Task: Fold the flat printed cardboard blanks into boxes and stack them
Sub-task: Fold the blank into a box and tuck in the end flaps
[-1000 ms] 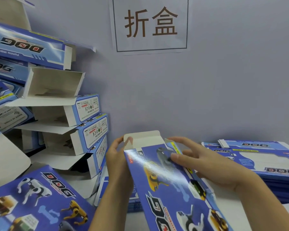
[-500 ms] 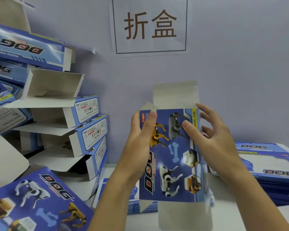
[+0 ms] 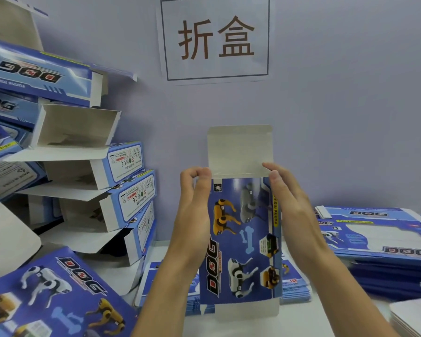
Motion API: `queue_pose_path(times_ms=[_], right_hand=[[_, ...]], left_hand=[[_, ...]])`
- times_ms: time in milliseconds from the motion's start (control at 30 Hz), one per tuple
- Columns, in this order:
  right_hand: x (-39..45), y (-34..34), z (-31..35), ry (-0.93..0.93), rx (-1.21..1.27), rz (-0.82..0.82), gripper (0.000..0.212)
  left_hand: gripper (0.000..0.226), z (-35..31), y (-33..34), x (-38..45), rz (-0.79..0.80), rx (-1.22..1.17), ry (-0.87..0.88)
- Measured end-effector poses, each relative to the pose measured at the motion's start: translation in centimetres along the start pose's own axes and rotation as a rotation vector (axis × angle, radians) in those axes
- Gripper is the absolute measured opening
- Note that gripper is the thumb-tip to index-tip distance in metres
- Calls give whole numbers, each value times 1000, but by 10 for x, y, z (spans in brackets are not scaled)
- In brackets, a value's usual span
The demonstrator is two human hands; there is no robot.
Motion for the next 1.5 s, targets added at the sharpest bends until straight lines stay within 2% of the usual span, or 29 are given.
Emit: queue_pose_path(times_ms=[133,233,300,367,433,533,667,733,800,900,933,1033,1100,1267,1500], right_hand=[[0,0,1,20,43,-63,35],[1,-2,2,8,53,-121,21],[1,1,-2,41,64,-110,17],[0,4,-6,80,88,-79,19],[1,5,-6,92,89,-39,31],[1,10,0,74,91,16,44],[0,8,0,84,148,-29,21],[0,8,0,78,173,-28,14],[-1,10,-2,78,267,28,26],[-5,15,-6,142,475,134,50],[-6,15,-5,143,477,154,51],[-7,17,1,103,345,161,34],[-5,19,1,90,308,149,33],[-3,17,5,45,290,106,28],[-3,15,-2,107,410,99,14]], left_hand=[[28,0,-6,0,-96,-27,-8],[28,1,-5,2,-56,-24,-29],[17,3,-7,2,-48,-46,-51],[14,4,-5,0,-31,-85,-95],[17,5,-2,-1,-9,-119,-113],[33,-2,-1,-2,-16,-94,-75],[25,-7,-6,-2,-92,-32,-44],[33,-6,-12,-5,-140,-27,-61],[35,-6,-14,-7,-145,-93,-72],[54,-8,-12,-10,-108,-149,-78],[53,-10,-10,-11,-88,-152,-67],[32,-15,3,-10,0,-108,-25],[22,-17,5,-9,14,-97,-3],[21,-20,4,-8,8,-87,31],[14,-13,2,-11,62,-116,-19]])
Point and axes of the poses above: each hand's wrist, its own x-axis towards the middle knuckle, its own y-axis out of the palm, z = x × y, the point moved 10 cm from there along x, towards the middle knuckle, and after that the axes turned 1 degree about x, right-handed, at the moved point
